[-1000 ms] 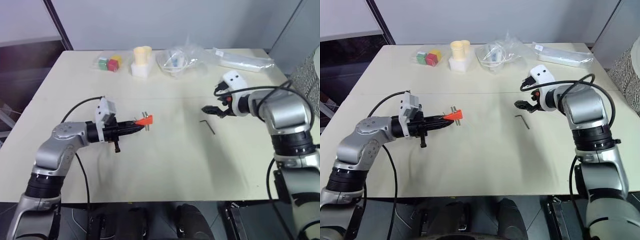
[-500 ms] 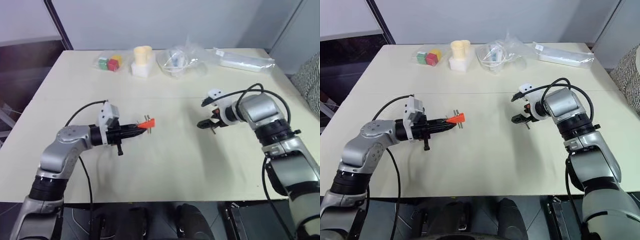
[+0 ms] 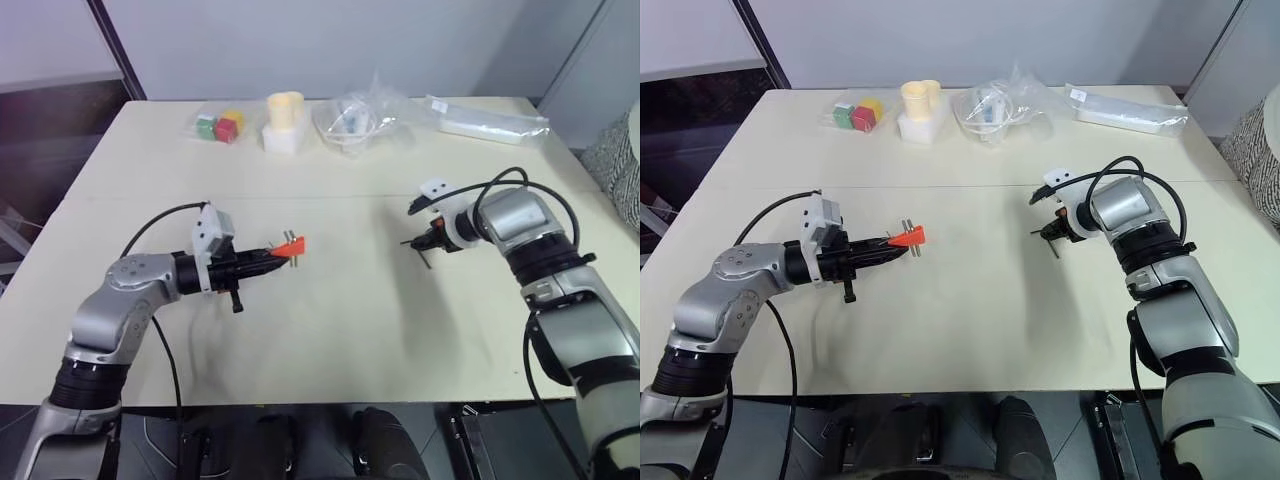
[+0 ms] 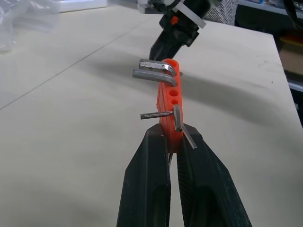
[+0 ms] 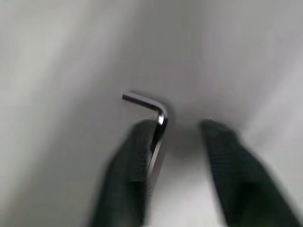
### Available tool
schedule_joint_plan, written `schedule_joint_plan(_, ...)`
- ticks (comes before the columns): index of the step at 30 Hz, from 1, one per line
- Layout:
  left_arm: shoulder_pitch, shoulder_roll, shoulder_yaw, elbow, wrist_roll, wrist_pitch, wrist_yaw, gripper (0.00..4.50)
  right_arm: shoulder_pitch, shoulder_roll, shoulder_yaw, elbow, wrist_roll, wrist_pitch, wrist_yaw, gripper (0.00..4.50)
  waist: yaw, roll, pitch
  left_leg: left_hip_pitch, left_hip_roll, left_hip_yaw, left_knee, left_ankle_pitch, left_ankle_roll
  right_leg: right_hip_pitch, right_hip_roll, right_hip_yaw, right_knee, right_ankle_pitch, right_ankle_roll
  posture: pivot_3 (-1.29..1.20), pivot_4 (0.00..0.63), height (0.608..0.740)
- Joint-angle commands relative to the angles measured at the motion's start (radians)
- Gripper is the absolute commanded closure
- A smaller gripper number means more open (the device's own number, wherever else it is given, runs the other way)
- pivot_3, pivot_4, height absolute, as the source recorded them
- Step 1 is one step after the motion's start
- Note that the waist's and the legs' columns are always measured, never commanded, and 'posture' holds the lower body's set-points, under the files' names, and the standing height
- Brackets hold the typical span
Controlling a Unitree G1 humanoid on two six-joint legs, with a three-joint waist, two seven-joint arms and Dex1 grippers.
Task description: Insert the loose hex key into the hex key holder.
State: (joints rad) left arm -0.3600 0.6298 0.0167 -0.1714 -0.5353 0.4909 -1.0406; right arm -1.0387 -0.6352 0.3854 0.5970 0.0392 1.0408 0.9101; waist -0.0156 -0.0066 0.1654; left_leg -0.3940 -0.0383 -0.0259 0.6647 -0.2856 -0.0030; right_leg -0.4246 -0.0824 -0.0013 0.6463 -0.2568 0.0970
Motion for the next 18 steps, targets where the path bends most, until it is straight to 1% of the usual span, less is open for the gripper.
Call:
schedule_joint_plan(1,-0.024,0.012,0.026,-0.017,-0.011,-0.013,-0.002,4.5,0.02,0.002,0.015,-0.029,-0.009,0.014,0.026,4.48,0.0,0.0,0.0,0.0,0.0,0.0,0.0,0.0,0.0,0.0,0.0,0.0,0.0,0.0,0.0,0.0,0.15,0.74)
schedule_joint_plan(5,-0.032,0.016,0.032,-0.007,-0.01,-0.015,-0.005,4.5,0.048,-0.003,0.013,-0.086,-0.009,0.041,0.037,4.48,0.0,0.0,0.0,0.0,0.0,0.0,0.0,0.0,0.0,0.0,0.0,0.0,0.0,0.0,0.0,0.0,0.15,0.74)
schedule_joint_plan(8,-0.036,0.017,0.031,0.0,-0.007,-0.018,-0.008,4.5,0.065,-0.003,-0.015,-0.147,-0.001,0.055,0.023,4.48,0.0,0.0,0.0,0.0,0.0,0.0,0.0,0.0,0.0,0.0,0.0,0.0,0.0,0.0,0.0,0.0,0.15,0.74)
schedule_joint_plan(11,-0.041,0.014,0.027,0.005,-0.007,-0.02,-0.007,4.5,0.084,0.013,-0.107,-0.251,0.024,-0.014,-0.021,4.48,0.0,0.0,0.0,0.0,0.0,0.0,0.0,0.0,0.0,0.0,0.0,0.0,0.0,0.0,0.0,0.0,0.15,0.74)
schedule_joint_plan(13,-0.046,0.01,0.024,0.008,-0.006,-0.021,-0.005,4.5,0.089,0.044,-0.193,-0.32,0.051,-0.057,-0.072,4.48,-0.002,0.0,0.0,0.0,0.0,0.0,0.0,0.0,0.0,0.0,0.0,0.0,0.0,0.0,0.0,0.0,0.15,0.74)
schedule_joint_plan(15,-0.05,0.005,0.021,0.01,-0.007,-0.022,-0.004,4.5,0.096,0.067,-0.252,-0.37,0.078,-0.095,-0.099,4.48,-0.001,0.0,0.0,0.0,0.0,0.0,0.0,0.0,0.0,-0.001,0.0,0.0,0.0,0.0,0.0,0.0,0.15,0.74)
schedule_joint_plan(18,-0.057,-0.007,0.009,0.007,-0.007,-0.02,-0.006,4.5,0.088,0.143,-0.378,-0.466,0.138,-0.092,-0.195,4.48,0.001,0.0,0.0,-0.001,0.0,0.0,-0.001,0.0,0.0,-0.001,0.0,0.0,0.0,0.0,0.0,0.0,0.15,0.74)
